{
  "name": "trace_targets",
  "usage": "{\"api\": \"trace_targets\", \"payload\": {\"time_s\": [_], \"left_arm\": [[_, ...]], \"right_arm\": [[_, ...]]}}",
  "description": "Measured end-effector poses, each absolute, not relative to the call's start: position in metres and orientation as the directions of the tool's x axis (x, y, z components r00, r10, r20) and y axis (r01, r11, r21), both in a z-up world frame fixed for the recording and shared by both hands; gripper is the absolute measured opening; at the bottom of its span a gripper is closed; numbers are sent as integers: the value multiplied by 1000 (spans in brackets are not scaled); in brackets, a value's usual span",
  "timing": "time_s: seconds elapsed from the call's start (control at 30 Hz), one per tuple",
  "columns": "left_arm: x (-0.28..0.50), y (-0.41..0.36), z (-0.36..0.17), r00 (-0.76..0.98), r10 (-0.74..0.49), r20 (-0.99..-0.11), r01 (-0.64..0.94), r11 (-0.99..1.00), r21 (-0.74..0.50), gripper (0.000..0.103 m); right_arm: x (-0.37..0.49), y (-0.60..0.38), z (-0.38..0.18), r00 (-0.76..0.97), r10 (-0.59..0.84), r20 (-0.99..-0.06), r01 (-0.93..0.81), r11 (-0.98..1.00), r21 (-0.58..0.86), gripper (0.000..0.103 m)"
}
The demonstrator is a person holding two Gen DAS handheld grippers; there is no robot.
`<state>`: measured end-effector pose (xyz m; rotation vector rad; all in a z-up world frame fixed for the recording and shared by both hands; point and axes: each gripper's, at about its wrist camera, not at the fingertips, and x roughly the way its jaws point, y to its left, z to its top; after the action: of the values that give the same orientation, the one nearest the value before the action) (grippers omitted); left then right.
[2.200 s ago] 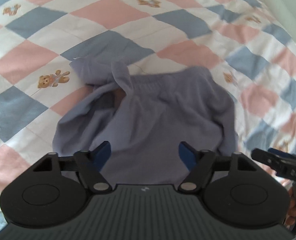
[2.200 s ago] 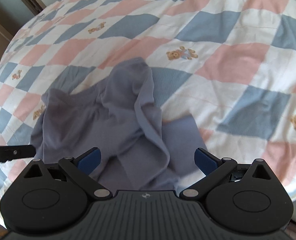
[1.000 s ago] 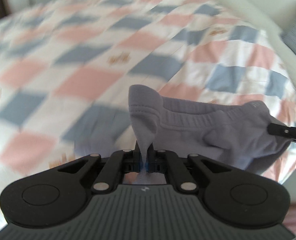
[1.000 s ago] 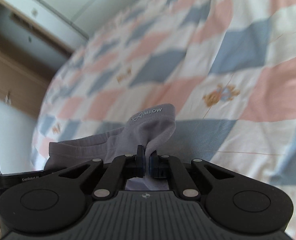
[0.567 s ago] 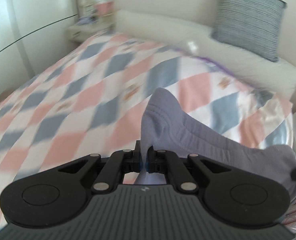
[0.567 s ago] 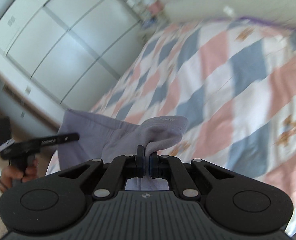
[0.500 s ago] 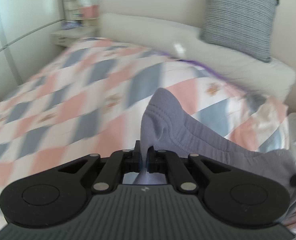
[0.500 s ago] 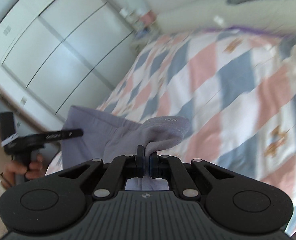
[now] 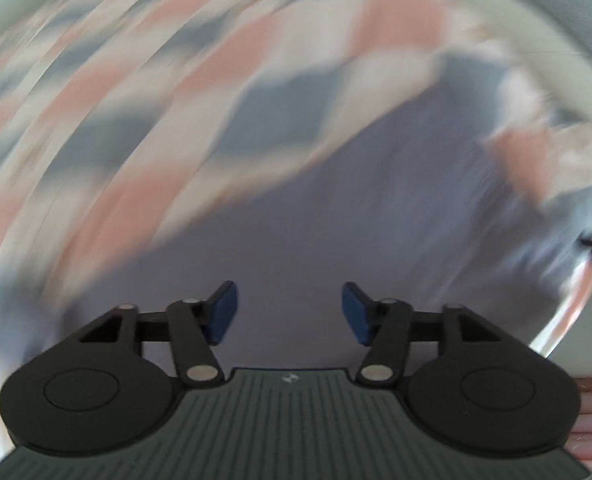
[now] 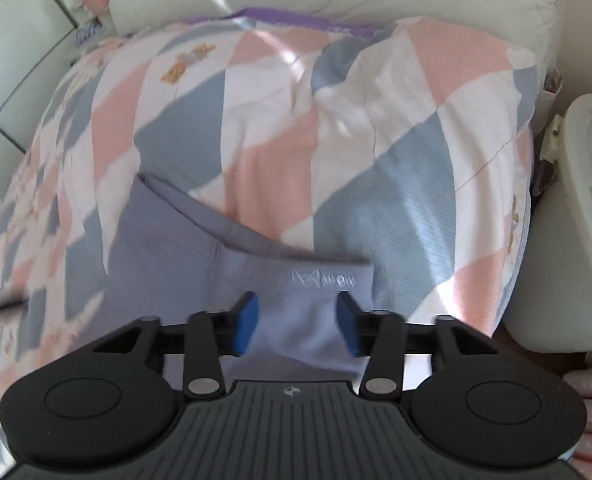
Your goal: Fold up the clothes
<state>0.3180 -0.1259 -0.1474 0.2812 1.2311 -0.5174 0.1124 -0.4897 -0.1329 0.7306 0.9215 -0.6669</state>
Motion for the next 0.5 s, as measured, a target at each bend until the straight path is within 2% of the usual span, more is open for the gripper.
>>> {"api": "trace_targets", "payload": {"time_s": [0.1,0.23,0.37,0.4,0.5], "left_arm": [[305,-24,-166,212,-96,-973,282,959,-33,31],[309,73,-177,232,3,-973,22,1000,9,31],[347,141,-186,299,-38,-954,-221,969,-107,37],[359,156,-190,319,-53,-946,-272,951,-145,40],[399,192,-206,361,-108,-926,-376,892,-250,41]], "right_arm": [[131,-459,-133,456,-118,-882,680,686,260,50],[185,-394,-138,469,53,-882,417,867,273,49],[229,-302,-148,427,164,-890,133,961,241,49],[237,-282,-152,416,190,-889,92,964,249,49],[258,-232,-160,378,236,-895,35,963,269,49]]}}
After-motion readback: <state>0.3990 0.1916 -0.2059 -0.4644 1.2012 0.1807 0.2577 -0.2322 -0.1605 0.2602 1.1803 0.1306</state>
